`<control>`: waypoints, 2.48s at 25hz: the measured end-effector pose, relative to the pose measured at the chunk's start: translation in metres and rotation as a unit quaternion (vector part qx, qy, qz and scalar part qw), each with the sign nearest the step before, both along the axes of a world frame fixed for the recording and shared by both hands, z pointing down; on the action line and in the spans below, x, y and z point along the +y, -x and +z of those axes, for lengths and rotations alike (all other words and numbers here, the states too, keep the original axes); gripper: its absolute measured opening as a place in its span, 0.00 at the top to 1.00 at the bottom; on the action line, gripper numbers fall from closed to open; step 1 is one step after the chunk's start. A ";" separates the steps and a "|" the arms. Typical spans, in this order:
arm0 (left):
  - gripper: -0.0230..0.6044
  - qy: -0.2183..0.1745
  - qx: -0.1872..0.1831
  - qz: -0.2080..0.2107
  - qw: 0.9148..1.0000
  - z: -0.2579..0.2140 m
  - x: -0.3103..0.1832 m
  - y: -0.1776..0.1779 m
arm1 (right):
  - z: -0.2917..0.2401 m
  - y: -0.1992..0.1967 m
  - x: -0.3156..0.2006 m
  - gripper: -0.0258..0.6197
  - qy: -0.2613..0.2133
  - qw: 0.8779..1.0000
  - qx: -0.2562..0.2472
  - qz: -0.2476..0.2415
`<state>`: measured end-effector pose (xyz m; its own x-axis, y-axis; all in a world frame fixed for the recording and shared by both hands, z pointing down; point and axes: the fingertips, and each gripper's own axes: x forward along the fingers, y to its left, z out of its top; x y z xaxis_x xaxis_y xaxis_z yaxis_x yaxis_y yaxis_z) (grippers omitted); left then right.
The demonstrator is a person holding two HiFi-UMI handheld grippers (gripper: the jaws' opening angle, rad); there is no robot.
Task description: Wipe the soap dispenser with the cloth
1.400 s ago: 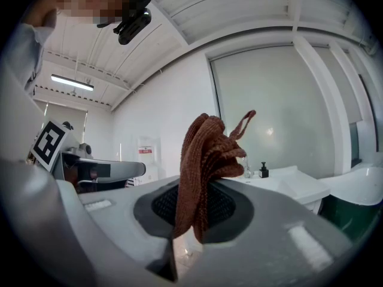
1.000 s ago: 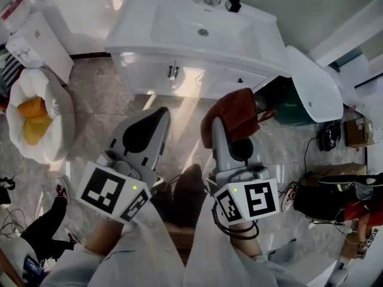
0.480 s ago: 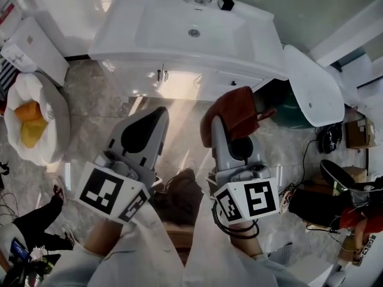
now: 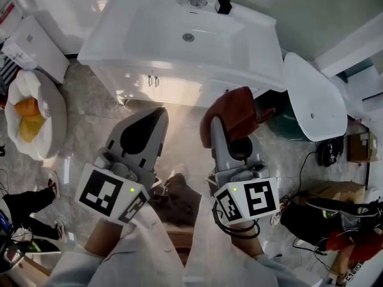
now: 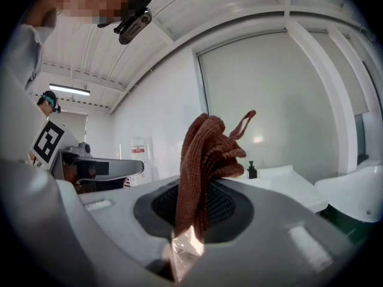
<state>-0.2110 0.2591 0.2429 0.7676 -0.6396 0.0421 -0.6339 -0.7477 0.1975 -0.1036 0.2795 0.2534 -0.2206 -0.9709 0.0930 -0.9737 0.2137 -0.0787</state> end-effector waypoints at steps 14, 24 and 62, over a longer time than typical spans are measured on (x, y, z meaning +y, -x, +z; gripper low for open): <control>0.97 -0.017 0.011 -0.023 1.000 -0.016 -0.007 -0.076 | -0.013 -0.079 -0.011 0.87 -0.020 1.000 -0.005 -0.019; 0.97 -0.022 0.011 -0.028 0.999 -0.024 -0.005 -0.095 | -0.015 -0.104 -0.008 0.87 -0.022 0.999 -0.016 -0.016; 0.97 -0.007 0.021 0.024 0.999 -0.012 -0.197 -0.166 | -0.002 -0.172 -0.176 0.87 0.003 0.999 -0.001 0.043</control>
<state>-0.0453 0.0625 0.2308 0.7987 -0.6017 0.0007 -0.5881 -0.7805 0.2121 0.0687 0.1031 0.2513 -0.1375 -0.9857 0.0978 -0.9881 0.1297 -0.0823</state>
